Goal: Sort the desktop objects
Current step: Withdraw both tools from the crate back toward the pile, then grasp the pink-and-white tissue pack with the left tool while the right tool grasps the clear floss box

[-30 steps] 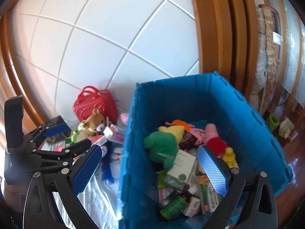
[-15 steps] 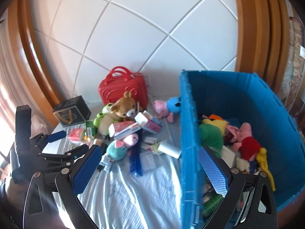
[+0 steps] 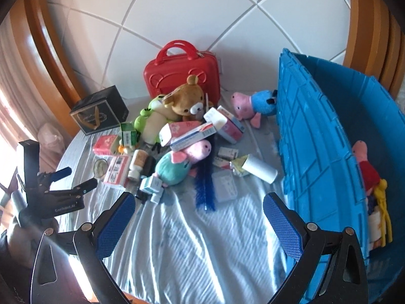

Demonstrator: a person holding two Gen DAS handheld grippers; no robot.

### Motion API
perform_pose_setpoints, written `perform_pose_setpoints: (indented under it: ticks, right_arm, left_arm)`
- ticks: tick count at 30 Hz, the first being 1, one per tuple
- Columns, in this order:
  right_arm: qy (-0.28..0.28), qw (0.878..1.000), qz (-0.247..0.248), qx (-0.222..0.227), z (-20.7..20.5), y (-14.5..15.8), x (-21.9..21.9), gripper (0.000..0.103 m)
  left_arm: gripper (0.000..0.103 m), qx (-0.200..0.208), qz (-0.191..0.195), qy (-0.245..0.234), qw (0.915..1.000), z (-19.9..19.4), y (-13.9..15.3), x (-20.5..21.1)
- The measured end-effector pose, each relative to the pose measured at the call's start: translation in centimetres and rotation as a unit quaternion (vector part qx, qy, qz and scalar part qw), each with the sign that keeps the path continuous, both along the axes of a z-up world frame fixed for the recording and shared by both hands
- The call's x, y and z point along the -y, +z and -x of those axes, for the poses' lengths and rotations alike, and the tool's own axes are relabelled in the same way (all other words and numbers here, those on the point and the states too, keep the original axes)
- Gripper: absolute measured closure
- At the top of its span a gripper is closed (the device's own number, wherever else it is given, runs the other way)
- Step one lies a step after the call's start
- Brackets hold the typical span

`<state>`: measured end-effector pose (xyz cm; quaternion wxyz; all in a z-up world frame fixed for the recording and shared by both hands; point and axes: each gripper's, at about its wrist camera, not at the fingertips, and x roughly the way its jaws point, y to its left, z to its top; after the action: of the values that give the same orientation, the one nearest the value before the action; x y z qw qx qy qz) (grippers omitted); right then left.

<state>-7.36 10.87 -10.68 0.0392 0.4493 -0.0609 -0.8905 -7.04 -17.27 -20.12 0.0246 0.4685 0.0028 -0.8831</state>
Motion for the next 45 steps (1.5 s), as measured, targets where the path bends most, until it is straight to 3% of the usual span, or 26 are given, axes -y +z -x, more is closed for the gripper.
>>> perform_pose_setpoints:
  ticks: [13,21,34,41,45]
  right_arm:
    - [-0.004,0.998,0.001,0.063,2.4,-7.8,2.2,0.000]
    - [-0.008,0.993,0.006,0.115,3.1,-13.4,2.9,0.000]
    - [-0.035,0.987,-0.031,0.151,6.5,-21.2,0.9,0.000]
    - [-0.075,0.982,-0.072,0.155,11.4,-25.5,-2.6,0.001]
    - [-0.066,0.980,-0.095,0.163,13.3,-27.3,-3.3,0.002]
  left_arm:
    - [0.007,0.022,-0.011,0.059,0.9979,3.4,-10.9,6.3]
    - [0.007,0.049,-0.004,0.065,0.9967,6.9,-17.3,8.6]
    - [0.012,0.046,0.012,0.059,0.9971,11.3,-20.0,8.9]
    - [0.014,0.042,0.012,0.049,0.9979,10.1,-19.8,8.9]
    - [0.014,0.040,0.011,0.050,0.9979,8.8,-19.8,9.3]
